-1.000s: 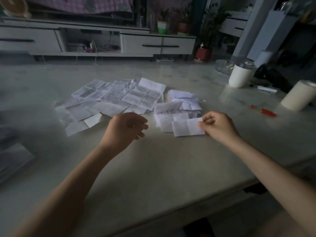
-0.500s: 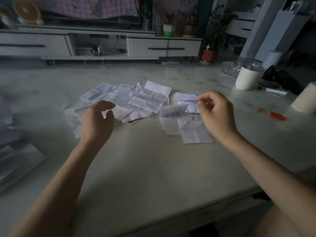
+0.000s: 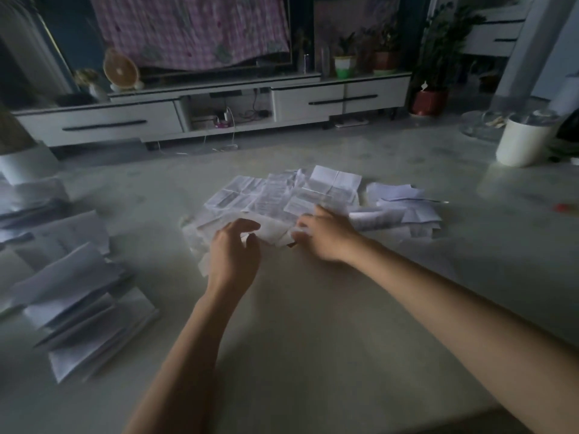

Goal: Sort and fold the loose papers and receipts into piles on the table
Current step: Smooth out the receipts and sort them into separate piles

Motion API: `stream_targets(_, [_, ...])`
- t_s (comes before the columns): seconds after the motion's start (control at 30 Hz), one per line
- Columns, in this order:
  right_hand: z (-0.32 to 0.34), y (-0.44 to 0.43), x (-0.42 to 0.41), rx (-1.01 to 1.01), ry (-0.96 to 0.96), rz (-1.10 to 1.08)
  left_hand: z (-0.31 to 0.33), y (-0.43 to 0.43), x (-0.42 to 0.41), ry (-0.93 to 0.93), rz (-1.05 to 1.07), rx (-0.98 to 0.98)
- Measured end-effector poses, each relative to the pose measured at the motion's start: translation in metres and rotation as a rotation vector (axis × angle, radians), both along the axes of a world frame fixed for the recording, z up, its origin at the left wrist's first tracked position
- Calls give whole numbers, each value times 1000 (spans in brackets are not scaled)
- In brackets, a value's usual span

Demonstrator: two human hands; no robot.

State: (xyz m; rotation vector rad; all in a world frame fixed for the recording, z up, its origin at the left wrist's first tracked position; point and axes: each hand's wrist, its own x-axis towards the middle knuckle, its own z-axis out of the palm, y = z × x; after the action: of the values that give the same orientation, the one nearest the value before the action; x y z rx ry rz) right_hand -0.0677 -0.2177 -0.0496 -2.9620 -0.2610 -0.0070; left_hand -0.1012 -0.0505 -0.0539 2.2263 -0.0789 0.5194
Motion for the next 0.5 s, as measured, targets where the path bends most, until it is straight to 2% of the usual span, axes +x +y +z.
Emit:
stream_targets(0.17, [-7,6,-4,-109,-5,15,-1,1,4,-36,-40,-18])
stream_targets(0.3, [-4,11,-8,-74,-16,-15,-3,1,8,-63,-41,-30])
stream_targets(0.37, [-2,14,-15,68,-110,13,-3,1,9,-63,-30,-79])
stream_targets(0.4, [0,14,-21,201,-202,55,-2,0,9,-44,-33,-151])
stream_targets(0.47, [5,16,-39,527,-343,110,1,-1,9,58,-95,-419])
stream_targets(0.5, [7,16,-49,673,-347,111,5,-1,8,137,-151,-590])
